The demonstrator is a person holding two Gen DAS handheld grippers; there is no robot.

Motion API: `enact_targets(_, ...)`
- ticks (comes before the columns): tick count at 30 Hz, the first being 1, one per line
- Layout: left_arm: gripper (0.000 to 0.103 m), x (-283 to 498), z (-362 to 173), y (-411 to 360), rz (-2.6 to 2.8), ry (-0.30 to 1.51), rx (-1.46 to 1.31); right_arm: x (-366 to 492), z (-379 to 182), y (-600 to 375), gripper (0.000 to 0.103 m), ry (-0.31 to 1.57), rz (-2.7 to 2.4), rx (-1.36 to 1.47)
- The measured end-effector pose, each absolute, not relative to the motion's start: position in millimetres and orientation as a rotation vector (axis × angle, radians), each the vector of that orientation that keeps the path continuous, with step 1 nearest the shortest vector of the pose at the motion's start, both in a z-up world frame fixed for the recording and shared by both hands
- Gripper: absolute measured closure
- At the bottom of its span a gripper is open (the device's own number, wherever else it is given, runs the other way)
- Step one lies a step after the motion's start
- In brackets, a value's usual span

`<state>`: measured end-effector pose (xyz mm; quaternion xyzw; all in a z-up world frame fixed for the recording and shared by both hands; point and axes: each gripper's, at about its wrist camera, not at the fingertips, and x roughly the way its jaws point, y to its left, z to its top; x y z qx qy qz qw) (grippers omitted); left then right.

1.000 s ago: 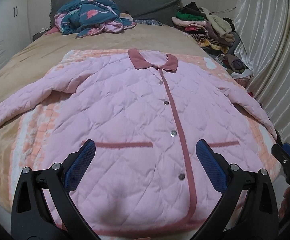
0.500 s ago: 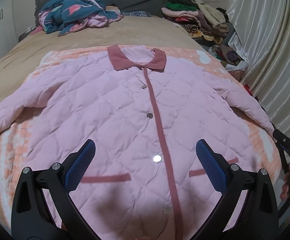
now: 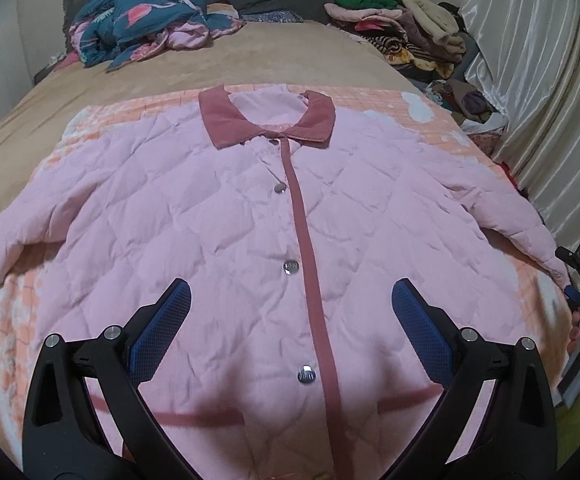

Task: Fold large clothes
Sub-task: 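Reach the right tool to the jacket sleeve cuff and grasp it, then lift the sleeve with the right tool and fold it across the jacket front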

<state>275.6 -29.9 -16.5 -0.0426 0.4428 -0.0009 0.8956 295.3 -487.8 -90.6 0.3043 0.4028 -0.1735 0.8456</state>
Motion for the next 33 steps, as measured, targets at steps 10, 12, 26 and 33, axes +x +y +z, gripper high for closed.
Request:
enact_targets(10, 0.009, 307.2, -18.5, -23.3, 0.056, 0.95, -0.079, 314.3, -131.7, -560.9, 0.004, 0.827, -0.49, 0.888)
enact_targets(12, 0.009, 310.9, -17.2, -21.3, 0.067, 0.95, -0.081, 316.4, -133.6, -572.8, 0.004, 0.798, -0.503, 0.93)
enact_targets(26, 0.009, 325.2, 3.0, 4.0, 0.131, 0.962, -0.08, 345.9, -56.6, -573.6, 0.083, 0.62, -0.444, 0.657)
enact_targets(33, 0.009, 329.4, 26.7, 38.3, 0.155, 0.898, -0.116, 372.9, 50.2, -493.0, 0.085, 0.481, -0.263, 0.377)
